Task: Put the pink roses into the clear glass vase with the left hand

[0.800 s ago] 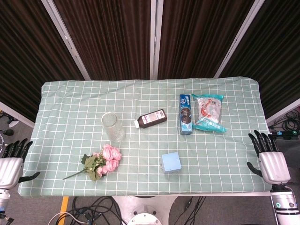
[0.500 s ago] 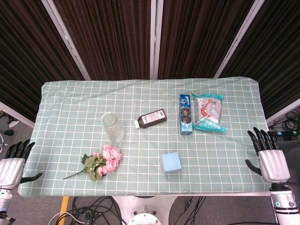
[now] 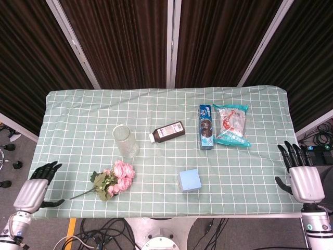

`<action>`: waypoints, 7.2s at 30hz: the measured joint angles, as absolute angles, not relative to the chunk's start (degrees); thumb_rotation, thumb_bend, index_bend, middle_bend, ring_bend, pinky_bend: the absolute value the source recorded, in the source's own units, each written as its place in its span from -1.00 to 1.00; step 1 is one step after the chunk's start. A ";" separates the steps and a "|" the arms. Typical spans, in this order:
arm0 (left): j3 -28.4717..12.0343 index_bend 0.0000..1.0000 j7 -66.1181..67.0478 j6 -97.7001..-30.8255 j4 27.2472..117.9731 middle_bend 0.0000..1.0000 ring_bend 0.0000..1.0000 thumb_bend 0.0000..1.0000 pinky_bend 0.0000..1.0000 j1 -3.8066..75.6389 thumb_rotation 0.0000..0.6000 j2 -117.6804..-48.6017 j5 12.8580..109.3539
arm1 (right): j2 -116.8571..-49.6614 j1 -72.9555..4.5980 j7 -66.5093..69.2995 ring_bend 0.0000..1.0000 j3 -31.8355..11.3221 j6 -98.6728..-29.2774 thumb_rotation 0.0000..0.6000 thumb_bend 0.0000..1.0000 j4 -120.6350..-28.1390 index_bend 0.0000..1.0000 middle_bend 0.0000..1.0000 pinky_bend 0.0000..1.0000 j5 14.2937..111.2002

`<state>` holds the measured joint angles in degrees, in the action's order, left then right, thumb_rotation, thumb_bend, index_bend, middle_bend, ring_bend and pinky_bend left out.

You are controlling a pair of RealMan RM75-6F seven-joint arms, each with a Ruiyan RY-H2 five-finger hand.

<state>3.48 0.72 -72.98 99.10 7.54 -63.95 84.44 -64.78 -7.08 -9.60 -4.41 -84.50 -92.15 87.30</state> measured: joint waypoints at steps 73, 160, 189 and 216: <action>-4.33 -0.53 5.72 -58.18 102.15 -0.48 -0.52 -0.79 -0.32 24.85 1.00 -85.45 58.76 | -65.45 -7.93 -7.70 -1.00 -5.29 -80.97 1.00 -0.66 -89.25 -1.00 -1.00 -1.00 81.95; -42.98 -0.14 -2.94 -84.79 82.59 -0.12 -0.17 -0.68 0.01 48.27 1.00 -91.52 63.26 | -63.04 -7.39 -6.61 -1.00 -7.08 -80.37 1.00 -0.66 -91.14 -1.00 -1.00 -1.00 77.35; -42.83 -0.14 -10.27 -92.74 91.39 -0.12 -0.17 -0.68 0.00 45.83 1.00 -96.03 58.76 | -62.91 -7.66 -8.14 -1.00 -6.68 -79.38 1.00 -0.66 -92.44 -1.00 -1.00 -1.00 76.77; -32.01 -0.57 -18.76 -86.85 82.36 -0.41 -0.43 -0.70 -0.20 40.11 1.00 -102.65 60.40 | -63.96 -7.96 -5.87 -1.00 -6.69 -76.84 1.00 -0.66 -88.91 -1.00 -1.00 -1.00 74.77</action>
